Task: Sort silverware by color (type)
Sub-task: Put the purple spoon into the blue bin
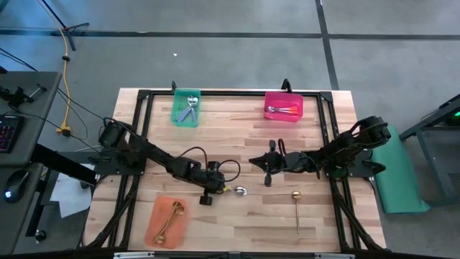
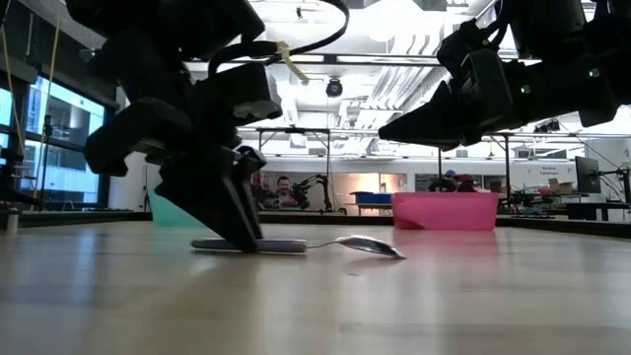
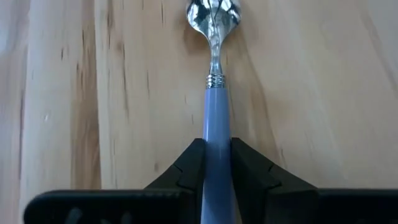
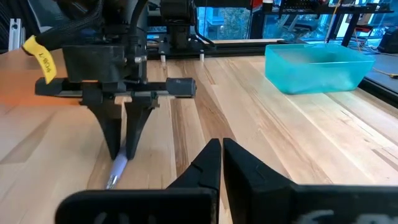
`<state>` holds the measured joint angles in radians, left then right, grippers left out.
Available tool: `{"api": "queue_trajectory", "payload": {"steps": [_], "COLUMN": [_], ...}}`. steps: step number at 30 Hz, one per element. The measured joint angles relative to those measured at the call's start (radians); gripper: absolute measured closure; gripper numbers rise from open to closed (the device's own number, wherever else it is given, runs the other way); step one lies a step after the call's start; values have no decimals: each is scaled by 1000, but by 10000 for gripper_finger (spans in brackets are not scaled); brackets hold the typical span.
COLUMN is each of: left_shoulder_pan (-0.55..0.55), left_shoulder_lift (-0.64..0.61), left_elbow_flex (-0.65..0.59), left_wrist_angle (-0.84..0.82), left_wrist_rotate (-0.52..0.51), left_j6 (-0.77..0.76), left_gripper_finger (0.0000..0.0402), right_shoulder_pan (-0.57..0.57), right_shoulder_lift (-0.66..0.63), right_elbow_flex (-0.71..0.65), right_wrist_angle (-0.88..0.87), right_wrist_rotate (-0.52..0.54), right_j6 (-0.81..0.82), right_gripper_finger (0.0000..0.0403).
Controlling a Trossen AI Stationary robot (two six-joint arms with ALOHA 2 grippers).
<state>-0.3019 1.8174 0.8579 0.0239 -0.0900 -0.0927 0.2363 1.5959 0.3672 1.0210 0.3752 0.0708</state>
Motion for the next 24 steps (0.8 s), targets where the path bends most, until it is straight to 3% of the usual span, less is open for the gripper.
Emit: {"api": "queue_trajectory", "payload": {"steps": [13,24], "left_shoulder_pan": [-2,78], "left_shoulder_lift": [-173,-510], "left_elbow_flex": [-11,-195], "left_wrist_angle": [-224,-298], "left_wrist_rotate": [-83,-213], "left_j6": [-38,-198], "left_gripper_finger": [354,355], "right_shoulder_pan": [0,0], "right_shoulder_lift": [0,0], "right_elbow_flex": [0,0], "right_wrist_angle": [-7,-9], "right_wrist_rotate": [0,0], "right_j6": [0,0], "right_gripper_finger": [403,403]}}
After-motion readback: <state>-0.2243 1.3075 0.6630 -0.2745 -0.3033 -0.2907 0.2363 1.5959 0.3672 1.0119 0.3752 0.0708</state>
